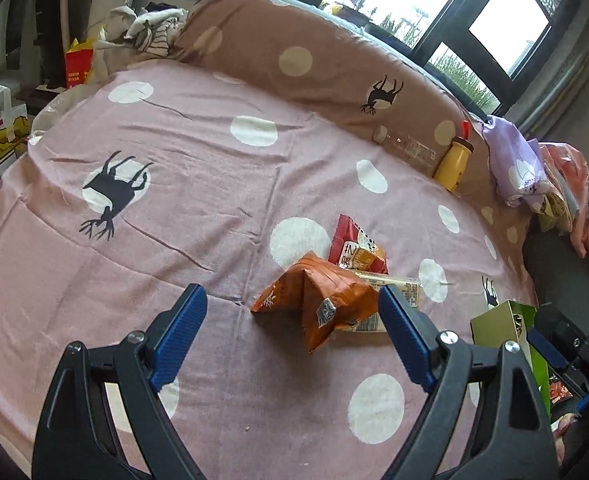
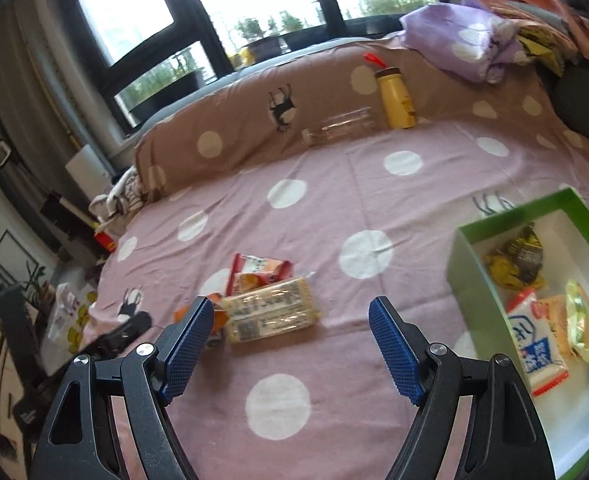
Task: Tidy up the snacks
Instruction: 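Move the right gripper to the orange chip bag and grasp it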
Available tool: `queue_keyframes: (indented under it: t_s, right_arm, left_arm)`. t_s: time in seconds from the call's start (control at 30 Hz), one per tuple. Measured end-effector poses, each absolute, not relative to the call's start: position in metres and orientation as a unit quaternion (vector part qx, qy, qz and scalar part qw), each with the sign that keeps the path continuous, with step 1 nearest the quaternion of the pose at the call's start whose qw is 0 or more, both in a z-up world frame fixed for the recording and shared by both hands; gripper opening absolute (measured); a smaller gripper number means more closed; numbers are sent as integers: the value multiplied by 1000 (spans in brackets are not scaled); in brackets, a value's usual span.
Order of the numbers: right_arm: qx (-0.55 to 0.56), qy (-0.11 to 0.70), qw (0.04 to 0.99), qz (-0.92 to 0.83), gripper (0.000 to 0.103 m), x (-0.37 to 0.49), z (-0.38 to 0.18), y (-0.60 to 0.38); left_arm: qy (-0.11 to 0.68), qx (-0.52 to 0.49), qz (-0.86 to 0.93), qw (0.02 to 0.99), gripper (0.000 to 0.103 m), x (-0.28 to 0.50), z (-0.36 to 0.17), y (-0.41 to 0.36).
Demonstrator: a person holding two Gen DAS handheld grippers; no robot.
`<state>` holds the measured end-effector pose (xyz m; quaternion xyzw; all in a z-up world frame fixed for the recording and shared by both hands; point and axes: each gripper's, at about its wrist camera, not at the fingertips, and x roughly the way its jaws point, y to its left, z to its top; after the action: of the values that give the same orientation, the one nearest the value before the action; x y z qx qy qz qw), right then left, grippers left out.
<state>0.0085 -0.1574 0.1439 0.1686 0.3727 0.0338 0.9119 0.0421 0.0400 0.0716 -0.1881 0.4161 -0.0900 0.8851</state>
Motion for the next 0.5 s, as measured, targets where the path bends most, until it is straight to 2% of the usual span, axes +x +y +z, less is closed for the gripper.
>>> queue_keyframes:
  t_s: [0.27,0.37,0.5]
  right_arm:
    - [185,462,855,147,80,93,115,-111]
    - [164,478,847,167,73,113,103,-93]
    - [157,520,818,188,69,135,78,-76]
  left_arm:
    - [465,-250,-115,841,87,58,47,45]
    - [471,-262,-126,833,85,61,44,45]
    - [484,-272,-135,820,66,67,37,41]
